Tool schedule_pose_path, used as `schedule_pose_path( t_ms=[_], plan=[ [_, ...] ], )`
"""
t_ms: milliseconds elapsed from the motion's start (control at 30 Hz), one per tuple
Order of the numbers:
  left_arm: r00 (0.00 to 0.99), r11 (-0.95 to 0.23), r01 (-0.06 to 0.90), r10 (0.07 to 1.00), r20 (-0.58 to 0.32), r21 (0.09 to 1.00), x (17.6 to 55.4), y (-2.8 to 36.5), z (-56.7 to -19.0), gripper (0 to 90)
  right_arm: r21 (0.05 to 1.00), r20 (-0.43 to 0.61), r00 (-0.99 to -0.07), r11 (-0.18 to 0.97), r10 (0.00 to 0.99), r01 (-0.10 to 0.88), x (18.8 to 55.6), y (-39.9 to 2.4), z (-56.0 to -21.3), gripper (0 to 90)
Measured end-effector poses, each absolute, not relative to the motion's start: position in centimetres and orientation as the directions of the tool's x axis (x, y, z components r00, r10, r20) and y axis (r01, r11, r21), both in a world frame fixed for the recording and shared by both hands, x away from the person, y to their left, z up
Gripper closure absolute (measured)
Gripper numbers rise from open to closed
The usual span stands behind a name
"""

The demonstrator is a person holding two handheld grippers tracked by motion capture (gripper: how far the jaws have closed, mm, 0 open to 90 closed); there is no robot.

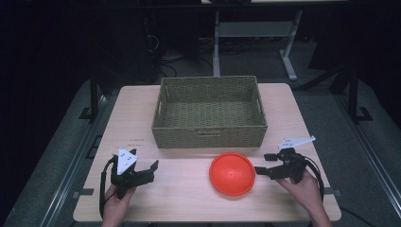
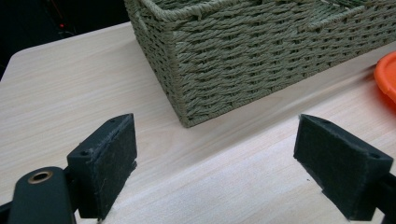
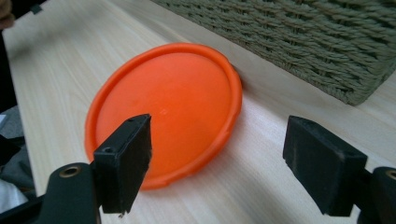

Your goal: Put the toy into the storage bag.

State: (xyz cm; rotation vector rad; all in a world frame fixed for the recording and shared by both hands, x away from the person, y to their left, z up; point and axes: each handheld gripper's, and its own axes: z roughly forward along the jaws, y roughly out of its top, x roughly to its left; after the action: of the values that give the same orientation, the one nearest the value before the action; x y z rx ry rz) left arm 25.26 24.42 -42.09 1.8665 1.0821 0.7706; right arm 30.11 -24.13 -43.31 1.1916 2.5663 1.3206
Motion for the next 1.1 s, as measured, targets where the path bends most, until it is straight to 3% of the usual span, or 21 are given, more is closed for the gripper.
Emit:
schedule_pose_path(
  t_ms=[500,1100],
  plan=[
    [0.459,-0.320,0.380,0.880,0.123,0.868,25.3,24.2,-42.2,12.7,0.607,0.324,-0.658,0.384,0.679,0.696,31.7,-21.2,-45.2,42.6],
    [0.469,-0.339,0.372,0.872,0.140,0.864,25.3,24.0,-42.2,12.8,0.565,0.356,-0.645,0.394,0.676,0.725,32.1,-20.3,-46.2,51.5]
  ],
)
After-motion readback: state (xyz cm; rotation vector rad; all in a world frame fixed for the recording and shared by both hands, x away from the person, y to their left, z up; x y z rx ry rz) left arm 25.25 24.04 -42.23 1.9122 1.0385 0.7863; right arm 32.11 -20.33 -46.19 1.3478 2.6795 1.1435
